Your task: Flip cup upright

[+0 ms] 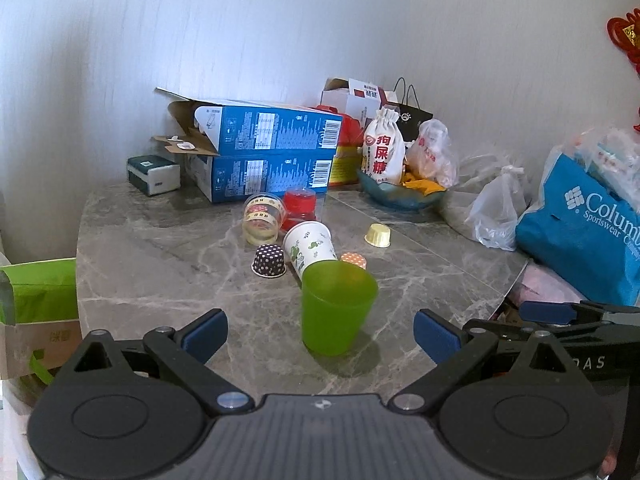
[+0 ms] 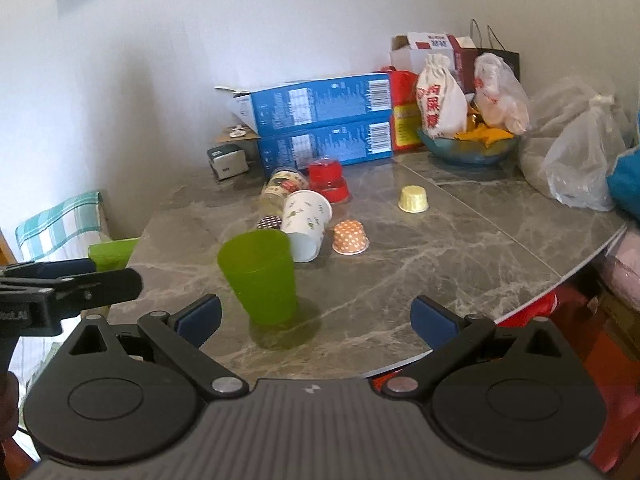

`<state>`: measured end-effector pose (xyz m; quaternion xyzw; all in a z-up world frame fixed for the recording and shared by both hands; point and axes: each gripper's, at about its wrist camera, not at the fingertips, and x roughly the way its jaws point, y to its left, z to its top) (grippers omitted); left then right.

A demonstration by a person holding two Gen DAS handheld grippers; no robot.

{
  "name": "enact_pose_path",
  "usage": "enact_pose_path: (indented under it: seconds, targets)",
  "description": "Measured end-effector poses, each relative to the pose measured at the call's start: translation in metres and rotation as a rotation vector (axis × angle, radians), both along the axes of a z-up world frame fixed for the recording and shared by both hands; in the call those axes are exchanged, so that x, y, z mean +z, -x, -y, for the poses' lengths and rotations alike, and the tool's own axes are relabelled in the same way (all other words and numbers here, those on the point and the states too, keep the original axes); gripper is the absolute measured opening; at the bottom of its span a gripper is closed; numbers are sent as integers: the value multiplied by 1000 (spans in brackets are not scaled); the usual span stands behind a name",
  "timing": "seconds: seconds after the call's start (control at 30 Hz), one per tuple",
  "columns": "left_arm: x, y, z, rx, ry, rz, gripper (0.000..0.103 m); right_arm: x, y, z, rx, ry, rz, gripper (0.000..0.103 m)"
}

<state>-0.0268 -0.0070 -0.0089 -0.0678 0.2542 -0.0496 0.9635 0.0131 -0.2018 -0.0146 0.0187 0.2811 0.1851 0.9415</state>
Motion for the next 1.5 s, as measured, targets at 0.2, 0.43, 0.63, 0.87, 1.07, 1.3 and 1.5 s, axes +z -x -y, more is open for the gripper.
enact_pose_path:
  seconds: [0.2, 0.43, 0.63, 0.87, 1.07, 1.3, 1.5]
  targets:
    - [-4, 7, 0, 2, 0, 22, 100, -3, 7, -3, -6, 7, 31, 102]
    - [-14, 10, 4, 7, -13, 15, 100, -10, 12, -7, 8, 25, 56, 102]
    - [-15, 11, 2, 11, -9, 16, 100, -11, 10, -3, 9, 2, 50, 102]
    - [-15, 11, 4, 5, -10, 18, 101, -13, 8, 1, 15, -28, 37, 102]
    - [-14, 12, 4, 12, -7, 18, 100, -12, 8, 2, 18, -46, 30, 102]
    - [-14, 12, 5, 7, -11, 19, 100, -13, 8, 5, 14, -55, 24, 102]
    - [-15, 12, 5, 7, -11, 19, 101, -13, 6, 6, 15, -73, 16, 102]
